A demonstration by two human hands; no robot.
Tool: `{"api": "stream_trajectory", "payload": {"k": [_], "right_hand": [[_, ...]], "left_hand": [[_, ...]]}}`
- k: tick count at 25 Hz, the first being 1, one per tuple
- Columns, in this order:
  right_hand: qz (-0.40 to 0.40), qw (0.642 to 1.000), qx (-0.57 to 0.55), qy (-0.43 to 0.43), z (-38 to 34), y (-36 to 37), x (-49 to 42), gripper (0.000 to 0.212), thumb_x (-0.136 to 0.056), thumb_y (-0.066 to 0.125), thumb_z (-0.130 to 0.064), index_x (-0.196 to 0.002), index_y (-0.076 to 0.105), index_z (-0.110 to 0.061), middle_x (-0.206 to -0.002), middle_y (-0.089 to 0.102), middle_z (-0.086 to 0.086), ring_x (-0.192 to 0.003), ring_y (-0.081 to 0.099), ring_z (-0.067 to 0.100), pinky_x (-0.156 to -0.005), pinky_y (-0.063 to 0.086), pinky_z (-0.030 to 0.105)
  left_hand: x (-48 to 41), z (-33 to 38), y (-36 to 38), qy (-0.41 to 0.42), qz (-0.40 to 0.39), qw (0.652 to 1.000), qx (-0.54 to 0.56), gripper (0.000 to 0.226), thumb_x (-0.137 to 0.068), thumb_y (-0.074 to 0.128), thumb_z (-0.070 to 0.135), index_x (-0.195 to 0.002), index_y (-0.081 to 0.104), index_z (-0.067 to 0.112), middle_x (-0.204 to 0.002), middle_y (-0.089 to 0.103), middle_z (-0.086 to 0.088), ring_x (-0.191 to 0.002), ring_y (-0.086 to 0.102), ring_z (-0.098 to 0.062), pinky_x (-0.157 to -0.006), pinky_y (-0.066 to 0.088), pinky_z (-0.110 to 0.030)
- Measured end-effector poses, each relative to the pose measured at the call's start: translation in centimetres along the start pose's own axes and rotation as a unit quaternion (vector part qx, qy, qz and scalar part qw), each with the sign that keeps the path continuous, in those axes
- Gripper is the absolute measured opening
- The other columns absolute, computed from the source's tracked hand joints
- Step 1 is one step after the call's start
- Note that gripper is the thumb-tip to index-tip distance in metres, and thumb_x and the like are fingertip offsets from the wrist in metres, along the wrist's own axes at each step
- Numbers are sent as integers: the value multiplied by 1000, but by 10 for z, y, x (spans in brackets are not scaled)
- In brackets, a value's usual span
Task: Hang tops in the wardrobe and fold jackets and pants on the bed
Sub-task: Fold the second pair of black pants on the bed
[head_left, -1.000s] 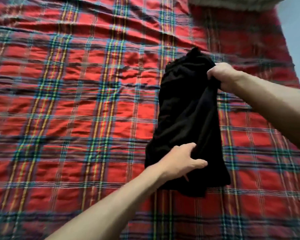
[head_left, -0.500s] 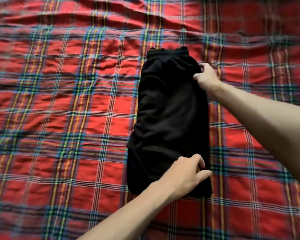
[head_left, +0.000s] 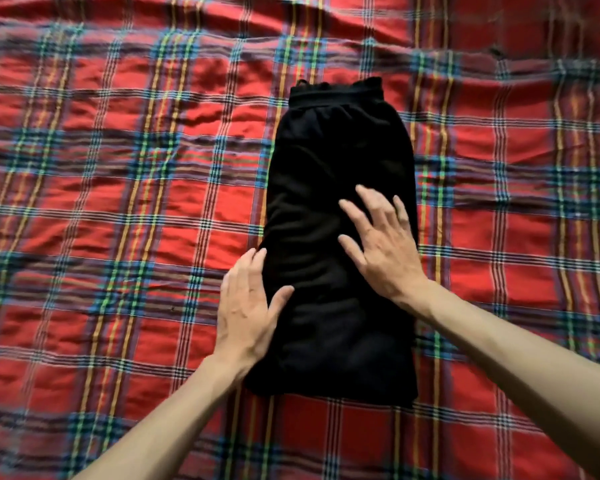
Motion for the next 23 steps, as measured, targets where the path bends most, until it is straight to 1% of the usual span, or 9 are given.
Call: {"api": "stream_trajectory", "payload": {"k": [3,6,9,12,16,20,21,22,23], "right_hand": [[64,945,-213,241,73,-22,-60,72,-89,60,-50,-147,37,-13,-149,37,13,-137,36,27,-114,25,36],[22,771,-487,409,113,-3,-109,80,-79,78,-42,-142,42,-8,-125,55,5,-114,56,18,-105,43,31],[-55,703,-569,423,113,12,-125,23,-72,83,-19,-89,72,-8,-83,71,10,-68,69,21,-85,58,46],[-66,731,-588,339,107,-15,-125,19,-77,76,-5,-95,72,-7,-78,73,5,-66,69,16,-84,59,39],[-9,810,-562,167,73,-105,-78,37,-78,73,4,-108,63,-15,-88,66,-13,-82,60,-3,-82,47,15],[-8,941,-337,33,17,-127,40,45,-59,52,-2,-100,62,-15,-97,59,-19,-90,54,3,-86,37,17],[-45,960,-274,-10,-4,-112,71,22,-77,64,-13,-99,61,-18,-99,61,-14,-92,56,9,-87,36,21],[-75,971,-225,-27,-19,-91,97,49,-84,16,-47,-98,57,-23,-98,61,-10,-93,58,17,-86,35,25],[-102,978,-172,-56,-33,-74,121,56,-40,44,-18,-95,52,-27,-96,60,-8,-91,59,22,-85,33,28]], "left_hand": [[-108,-4,-25,-155,27,957,246,67,-89,61,52,-140,42,11,-121,58,-1,-110,55,-18,-93,42,-29],[-207,23,-2,-218,-105,854,461,69,-74,74,59,-116,65,5,-102,72,-5,-94,69,-22,-83,57,-35],[-239,60,-1,-211,-168,821,504,24,-92,65,29,-93,70,5,-81,75,-8,-71,73,-19,-69,59,-33],[-235,78,-17,-160,-188,817,521,11,-92,65,16,-99,69,8,-86,74,-5,-73,71,-15,-69,56,-27],[-178,102,-88,46,-131,869,475,34,-79,71,-3,-103,60,19,-89,66,13,-82,60,0,-77,47,-16],[-48,100,-87,267,-115,941,174,40,-59,69,-5,-90,61,20,-88,62,11,-82,54,-10,-75,45,-33],[-16,92,-68,304,-122,942,75,49,-54,69,-8,-89,60,24,-90,63,10,-84,55,-14,-76,45,-39],[8,81,-47,319,-128,939,0,56,-49,70,-9,-89,57,28,-92,64,12,-87,55,-17,-78,44,-40],[26,72,-32,322,-130,937,-47,58,-47,72,-6,-89,54,30,-93,64,14,-89,54,-17,-80,42,-39]]}}
Point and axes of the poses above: each hand's wrist, its own x-axis away from the middle knuckle, its own y-axis out of the palm, z = x × y, the point moved 10 cm from there along -x, towards the middle knuckle
